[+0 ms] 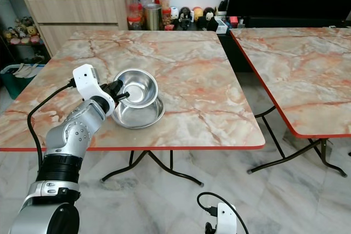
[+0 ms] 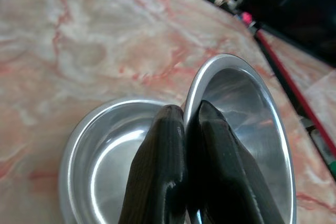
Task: Setting the table
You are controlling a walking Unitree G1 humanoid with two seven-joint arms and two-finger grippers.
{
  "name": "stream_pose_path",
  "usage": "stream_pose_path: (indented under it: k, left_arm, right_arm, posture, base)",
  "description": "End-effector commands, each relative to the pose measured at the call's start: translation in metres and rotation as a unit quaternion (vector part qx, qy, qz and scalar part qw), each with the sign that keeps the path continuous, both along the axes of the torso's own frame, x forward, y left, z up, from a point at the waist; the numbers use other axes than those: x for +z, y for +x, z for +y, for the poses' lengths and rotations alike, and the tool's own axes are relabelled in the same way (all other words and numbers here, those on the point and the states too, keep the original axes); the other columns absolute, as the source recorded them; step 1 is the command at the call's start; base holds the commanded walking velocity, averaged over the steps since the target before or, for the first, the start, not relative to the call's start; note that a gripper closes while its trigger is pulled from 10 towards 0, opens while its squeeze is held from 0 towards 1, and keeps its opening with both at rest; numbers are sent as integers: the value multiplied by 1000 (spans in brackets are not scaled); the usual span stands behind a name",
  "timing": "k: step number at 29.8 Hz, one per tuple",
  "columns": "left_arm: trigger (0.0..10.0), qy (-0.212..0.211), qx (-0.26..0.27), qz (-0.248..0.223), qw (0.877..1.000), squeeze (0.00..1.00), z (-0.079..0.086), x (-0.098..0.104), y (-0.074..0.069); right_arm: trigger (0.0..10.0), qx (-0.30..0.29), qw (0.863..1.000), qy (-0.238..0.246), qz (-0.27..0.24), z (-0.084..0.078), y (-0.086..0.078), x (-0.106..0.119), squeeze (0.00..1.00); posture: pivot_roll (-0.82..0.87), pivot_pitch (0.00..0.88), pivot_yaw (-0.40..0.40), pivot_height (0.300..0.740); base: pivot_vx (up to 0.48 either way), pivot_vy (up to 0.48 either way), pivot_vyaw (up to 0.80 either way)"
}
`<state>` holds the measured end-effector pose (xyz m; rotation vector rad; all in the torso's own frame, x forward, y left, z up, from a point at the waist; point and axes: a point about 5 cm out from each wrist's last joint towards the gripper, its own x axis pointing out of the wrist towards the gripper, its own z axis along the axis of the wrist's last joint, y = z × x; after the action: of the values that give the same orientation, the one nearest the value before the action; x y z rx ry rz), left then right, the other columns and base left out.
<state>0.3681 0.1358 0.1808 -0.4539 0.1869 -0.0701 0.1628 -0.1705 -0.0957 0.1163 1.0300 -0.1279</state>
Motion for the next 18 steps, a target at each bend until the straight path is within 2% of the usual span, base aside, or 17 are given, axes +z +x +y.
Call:
stream_pose_path:
  k: [1, 9, 14, 18]
  left_arm:
    - [10000, 3, 11, 15, 1000, 0, 2, 2, 3]
    - [10000, -5, 32, 14, 999, 0, -1, 7, 7]
    - [10000, -11, 45, 39, 998, 0, -2, 3, 9]
    - [10000, -17, 52, 39, 998, 0, -2, 5, 11]
  right_arm:
    - [10000, -3, 1000, 1, -3, 0, 2, 1, 0]
    - [10000, -2, 1000, 2, -3, 0, 2, 1, 0]
    - [10000, -1, 1000, 1, -2, 0, 2, 1, 0]
    - [10000, -1, 1000, 1, -2, 0, 2, 1, 0]
  posture:
    - [57, 0, -10, 740]
    - [55, 0, -8, 740]
    - [58, 0, -8, 740]
    - [57, 0, -8, 740]
  base:
    - [0, 0, 0]
    - [0, 0, 0]
    - [0, 0, 0]
    - [0, 0, 0]
